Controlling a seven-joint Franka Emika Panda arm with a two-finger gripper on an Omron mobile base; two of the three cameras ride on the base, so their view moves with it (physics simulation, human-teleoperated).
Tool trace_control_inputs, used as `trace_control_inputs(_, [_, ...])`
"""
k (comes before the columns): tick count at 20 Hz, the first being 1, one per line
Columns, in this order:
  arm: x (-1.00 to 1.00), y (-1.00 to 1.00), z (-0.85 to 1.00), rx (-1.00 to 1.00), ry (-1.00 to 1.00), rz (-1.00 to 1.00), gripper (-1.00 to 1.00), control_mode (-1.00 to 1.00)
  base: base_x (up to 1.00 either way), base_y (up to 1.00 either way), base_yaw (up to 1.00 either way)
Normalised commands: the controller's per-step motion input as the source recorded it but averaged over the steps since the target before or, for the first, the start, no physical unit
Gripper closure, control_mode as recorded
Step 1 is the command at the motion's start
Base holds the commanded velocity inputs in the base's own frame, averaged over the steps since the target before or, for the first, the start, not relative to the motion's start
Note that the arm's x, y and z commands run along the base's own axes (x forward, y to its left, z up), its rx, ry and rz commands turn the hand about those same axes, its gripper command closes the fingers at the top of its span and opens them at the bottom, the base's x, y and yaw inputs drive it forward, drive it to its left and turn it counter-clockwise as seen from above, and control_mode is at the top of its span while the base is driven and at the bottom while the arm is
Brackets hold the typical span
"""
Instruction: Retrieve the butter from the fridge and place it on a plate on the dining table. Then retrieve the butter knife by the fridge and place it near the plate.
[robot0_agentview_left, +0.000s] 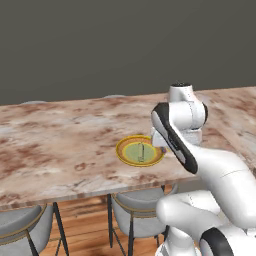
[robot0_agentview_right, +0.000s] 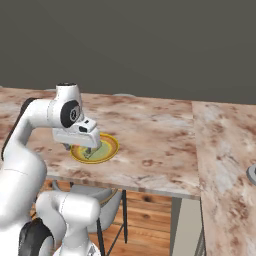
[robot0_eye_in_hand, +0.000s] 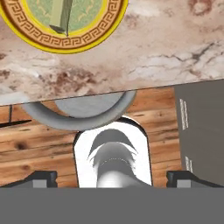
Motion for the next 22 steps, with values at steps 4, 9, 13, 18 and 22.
trace_control_inputs(4, [-1.0,-0.18,0.0,0.06,-0.33,0.12,-1.0,-1.0,0.0,0.0,0.0])
trace_control_inputs(9, [-0.47,-0.06,0.01,0.01,-0.27,0.13,-1.0,-1.0,0.0,0.0,0.0])
trace_control_inputs(13, [0.0,0.0,0.01,-0.03,0.0,0.01,-1.0,-1.0,0.0,0.0,0.0])
trace_control_inputs(18, [0.0,0.0,-0.04,-0.02,0.02,0.01,-1.0,-1.0,0.0,0.0,0.0])
trace_control_inputs(22, [0.0,0.0,0.0,0.0,0.0,0.0,-1.0,-1.0,0.0,0.0,0.0])
